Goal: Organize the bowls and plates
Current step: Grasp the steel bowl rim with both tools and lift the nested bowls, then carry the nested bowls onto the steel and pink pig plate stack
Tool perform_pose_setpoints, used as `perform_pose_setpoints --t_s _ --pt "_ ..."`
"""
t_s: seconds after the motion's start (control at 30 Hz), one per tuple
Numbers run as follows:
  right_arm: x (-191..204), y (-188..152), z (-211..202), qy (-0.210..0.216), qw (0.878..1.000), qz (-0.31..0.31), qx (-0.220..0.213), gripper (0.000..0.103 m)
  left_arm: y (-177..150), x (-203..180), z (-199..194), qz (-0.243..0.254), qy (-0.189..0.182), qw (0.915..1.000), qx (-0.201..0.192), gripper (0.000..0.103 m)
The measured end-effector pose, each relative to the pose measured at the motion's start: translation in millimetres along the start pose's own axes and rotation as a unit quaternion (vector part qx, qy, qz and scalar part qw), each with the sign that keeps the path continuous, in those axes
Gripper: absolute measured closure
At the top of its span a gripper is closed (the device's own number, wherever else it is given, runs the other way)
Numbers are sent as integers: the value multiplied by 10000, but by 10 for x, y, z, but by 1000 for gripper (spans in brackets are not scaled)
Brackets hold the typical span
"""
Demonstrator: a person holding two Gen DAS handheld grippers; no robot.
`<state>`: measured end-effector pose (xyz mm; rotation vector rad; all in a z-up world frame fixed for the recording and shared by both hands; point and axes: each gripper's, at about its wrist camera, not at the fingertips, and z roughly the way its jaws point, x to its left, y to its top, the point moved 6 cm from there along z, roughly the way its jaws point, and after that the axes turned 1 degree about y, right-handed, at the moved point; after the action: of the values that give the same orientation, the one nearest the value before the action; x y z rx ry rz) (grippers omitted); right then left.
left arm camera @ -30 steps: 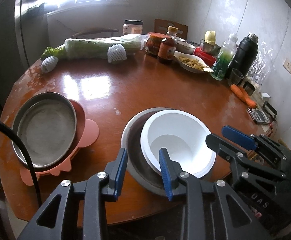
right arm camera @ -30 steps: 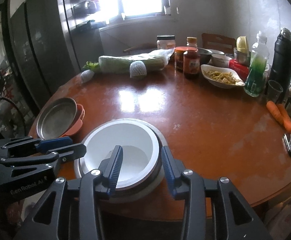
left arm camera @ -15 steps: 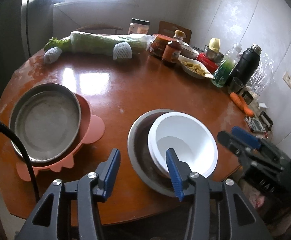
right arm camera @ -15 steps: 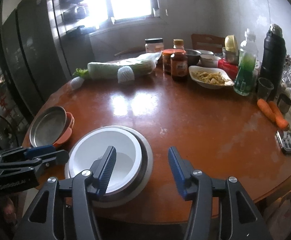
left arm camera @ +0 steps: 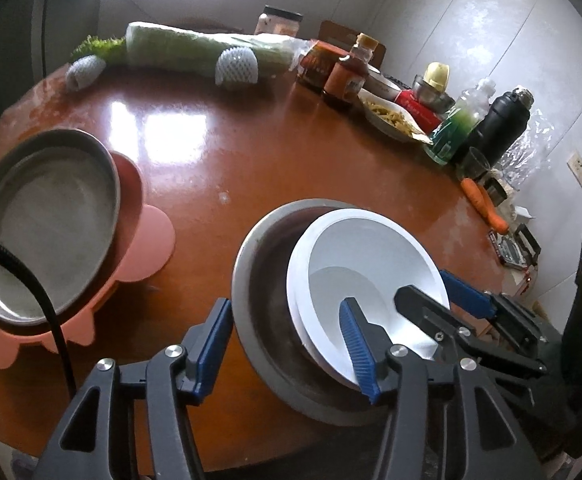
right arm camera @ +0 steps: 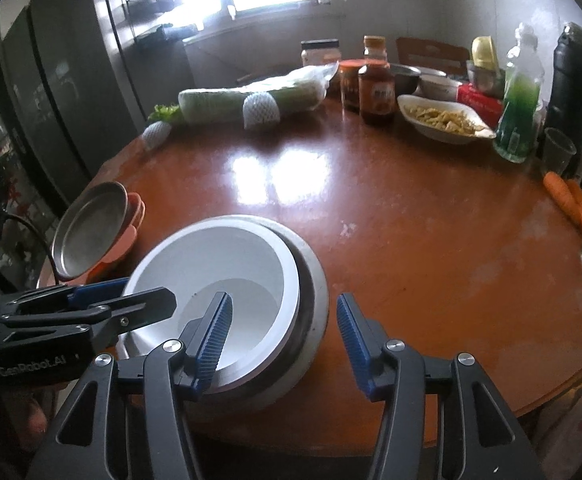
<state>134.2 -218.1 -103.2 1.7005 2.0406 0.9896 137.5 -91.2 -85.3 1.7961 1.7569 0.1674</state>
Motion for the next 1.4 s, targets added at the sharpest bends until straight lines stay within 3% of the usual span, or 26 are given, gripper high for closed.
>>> perform_pose_setpoints --t_s 0.33,0.53,0.8,1.4 --pt "-70 -27 157 259 9991 257 218 47 18 55 135 -209 -278 9993 161 49" --pt "-41 -31 179 422 9985 274 225 48 29 56 145 -226 -393 9988 184 55" --pt "-8 -14 150 368 9989 236 149 55 51 52 73 -148 -199 9997 29 55" --pt "460 210 -125 460 9986 -180 -201 56 73 253 -481 -152 32 9986 -514 55"
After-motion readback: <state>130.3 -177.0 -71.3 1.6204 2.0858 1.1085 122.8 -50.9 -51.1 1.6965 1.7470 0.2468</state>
